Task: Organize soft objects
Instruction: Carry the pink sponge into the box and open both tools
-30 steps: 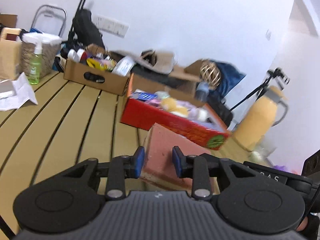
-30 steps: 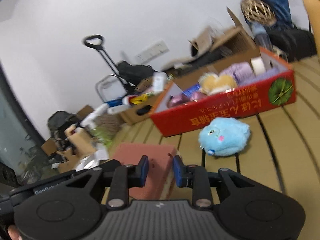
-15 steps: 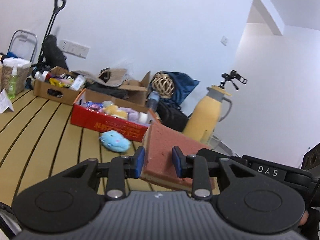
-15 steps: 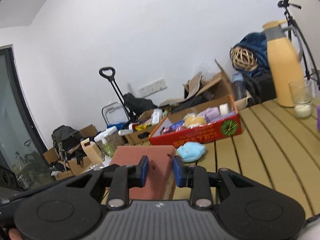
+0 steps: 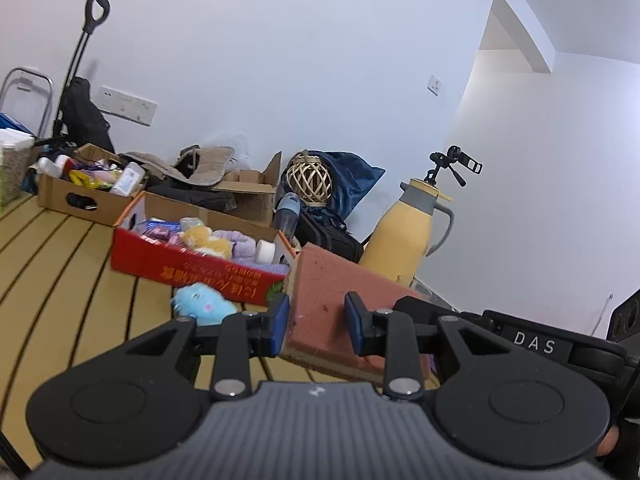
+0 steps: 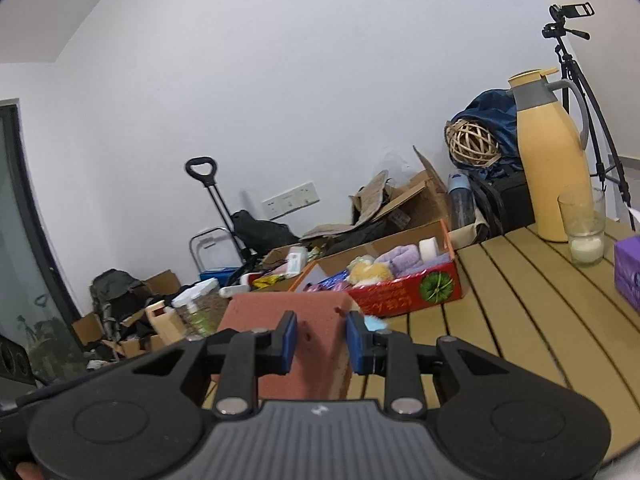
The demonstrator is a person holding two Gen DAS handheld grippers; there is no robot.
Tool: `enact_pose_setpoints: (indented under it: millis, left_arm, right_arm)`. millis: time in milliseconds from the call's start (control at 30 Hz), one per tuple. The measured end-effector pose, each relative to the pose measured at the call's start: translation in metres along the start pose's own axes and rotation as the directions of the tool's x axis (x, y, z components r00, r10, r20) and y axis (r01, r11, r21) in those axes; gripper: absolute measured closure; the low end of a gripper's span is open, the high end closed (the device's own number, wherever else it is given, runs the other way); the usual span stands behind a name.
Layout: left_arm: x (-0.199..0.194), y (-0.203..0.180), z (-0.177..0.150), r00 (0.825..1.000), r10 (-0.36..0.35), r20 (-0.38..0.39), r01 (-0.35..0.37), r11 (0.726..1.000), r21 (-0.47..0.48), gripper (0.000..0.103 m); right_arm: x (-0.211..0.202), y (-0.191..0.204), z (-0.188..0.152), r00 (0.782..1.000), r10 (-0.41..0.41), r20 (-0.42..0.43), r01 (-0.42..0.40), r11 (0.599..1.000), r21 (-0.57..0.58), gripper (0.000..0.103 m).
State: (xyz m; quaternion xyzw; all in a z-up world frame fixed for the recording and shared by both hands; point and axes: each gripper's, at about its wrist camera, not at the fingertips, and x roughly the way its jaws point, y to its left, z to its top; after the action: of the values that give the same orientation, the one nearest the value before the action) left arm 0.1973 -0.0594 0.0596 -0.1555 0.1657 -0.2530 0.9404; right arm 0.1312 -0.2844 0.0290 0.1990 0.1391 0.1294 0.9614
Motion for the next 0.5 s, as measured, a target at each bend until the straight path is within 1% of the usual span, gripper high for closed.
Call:
enact_pose_setpoints:
  millis: [133,267,367,433,500]
  left_arm:
    - [0.063,0.014,0.030,0.999,-0.031,0.009,0.032,0.999,-0.024,0.073]
    - [0.148,0.037,0.065,0.999,-0.040,-0.029,0.037,0.996,-0.082,0.073]
    - [0.208,0.059,0.078,0.997,-0.015,-0.072,0.007,0.993,-0.118,0.073]
    - [0.246,0.073,0.080,0.994,0.020,-0.104,-0.033,0.992,-0.123,0.073]
    - [0.274,0.083,0.076,0.989,0.043,-0.142,-0.060,0.991,-0.118,0.073]
  right_arm:
    - [0.041,-0.016,0.029,1.000,-0.021,0.016,0.021,1.000,-0.023,0.077]
    - [0.110,-0.042,0.075,0.999,-0.046,-0.005,0.046,0.998,-0.047,0.077]
    - [0.173,-0.067,0.105,0.996,-0.062,-0.069,0.059,0.997,-0.041,0.077]
    - [0.215,-0.084,0.116,0.989,-0.082,-0.120,0.078,0.996,-0.037,0.077]
    - [0.252,-0.098,0.121,0.980,-0.101,-0.170,0.095,0.995,-0.041,0.077]
